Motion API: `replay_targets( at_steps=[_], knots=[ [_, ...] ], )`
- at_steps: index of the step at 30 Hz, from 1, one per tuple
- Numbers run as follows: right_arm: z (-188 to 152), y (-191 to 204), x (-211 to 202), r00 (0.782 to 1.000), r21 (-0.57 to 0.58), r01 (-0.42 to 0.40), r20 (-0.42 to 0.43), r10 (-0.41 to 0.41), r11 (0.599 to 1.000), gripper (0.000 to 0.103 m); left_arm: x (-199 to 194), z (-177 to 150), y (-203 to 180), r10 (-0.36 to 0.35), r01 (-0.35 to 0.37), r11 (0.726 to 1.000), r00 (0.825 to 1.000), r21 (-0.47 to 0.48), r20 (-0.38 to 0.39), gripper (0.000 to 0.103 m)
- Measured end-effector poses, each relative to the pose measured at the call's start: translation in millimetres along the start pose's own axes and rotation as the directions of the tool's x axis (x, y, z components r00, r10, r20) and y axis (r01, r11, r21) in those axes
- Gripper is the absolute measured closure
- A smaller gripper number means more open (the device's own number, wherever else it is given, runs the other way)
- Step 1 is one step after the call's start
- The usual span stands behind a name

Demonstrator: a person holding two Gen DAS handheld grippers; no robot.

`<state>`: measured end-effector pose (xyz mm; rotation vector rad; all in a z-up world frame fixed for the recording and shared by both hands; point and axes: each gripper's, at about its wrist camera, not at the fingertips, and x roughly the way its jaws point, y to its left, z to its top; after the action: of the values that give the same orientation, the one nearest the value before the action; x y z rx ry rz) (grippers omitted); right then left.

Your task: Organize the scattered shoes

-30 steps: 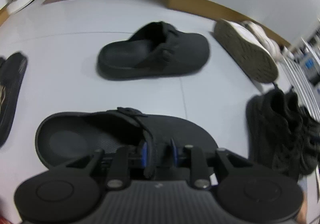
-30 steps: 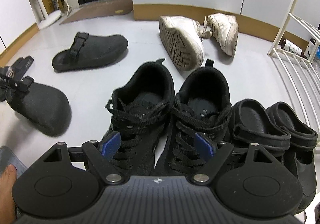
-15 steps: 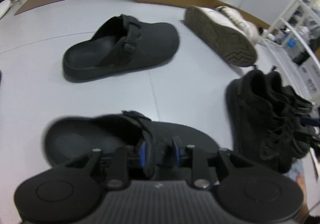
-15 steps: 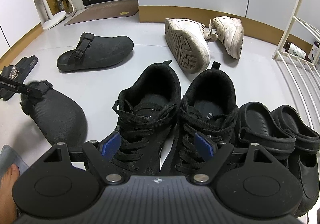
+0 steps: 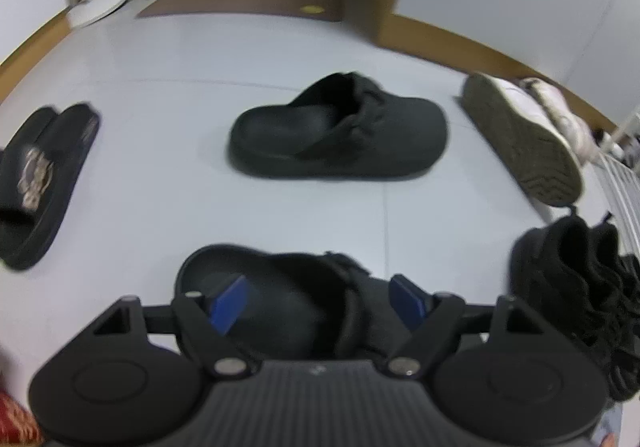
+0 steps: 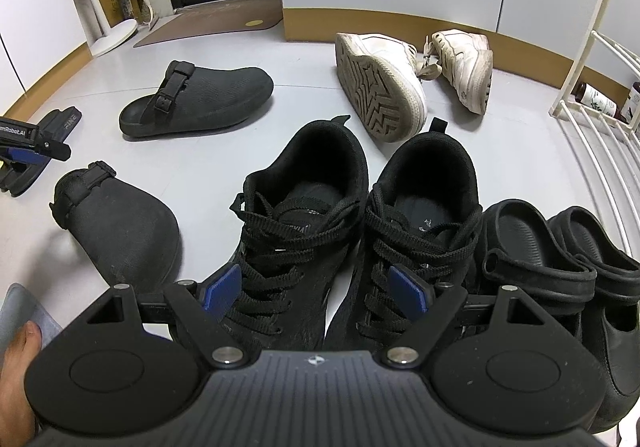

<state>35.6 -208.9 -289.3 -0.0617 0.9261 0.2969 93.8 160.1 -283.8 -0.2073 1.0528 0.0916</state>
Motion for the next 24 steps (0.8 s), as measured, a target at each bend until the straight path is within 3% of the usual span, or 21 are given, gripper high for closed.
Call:
replay_targets(
  at_steps=[5, 8, 11, 14, 18, 24],
  knots=[
    [0, -1, 1, 1.0, 0.003, -0.002, -0.003, 0.002, 1.0, 0.019, 8, -5, 11, -0.015, 0.011, 0.994, 0.999, -0.113, -0.036, 0.016],
    [-1, 0, 3, 1.0, 0.0, -0.003, -0.009, 0.003, 1.0, 0.019, 13, -11, 5, -0.037, 0.032, 0.994, 0.998, -0.107, -0.049, 0.018],
    [-1, 1, 4, 1.0, -0.001, -0.007, -0.014, 0.007, 1.0, 0.019, 20, -14, -7, -0.061, 0.059, 0.997, 0.996, -0.045, -0.058, 0.034],
    [-2, 2, 4, 1.0, -0.006, -0.011, -0.017, 0.011, 1.0, 0.019, 28, -14, -15, -0.102, 0.101, 0.995, 0.992, -0.009, -0.08, 0.067],
    [-2, 3, 4, 1.0, -0.009, -0.016, -0.016, 0.016, 1.0, 0.019, 27, -16, -27, -0.113, 0.118, 0.991, 0.991, 0.065, -0.075, 0.068],
    [-2, 6, 4, 1.0, -0.016, -0.022, -0.015, 0.022, 1.0, 0.019, 26, -20, -32, -0.191, 0.196, 0.98, 0.977, 0.043, -0.095, 0.076]
  ],
)
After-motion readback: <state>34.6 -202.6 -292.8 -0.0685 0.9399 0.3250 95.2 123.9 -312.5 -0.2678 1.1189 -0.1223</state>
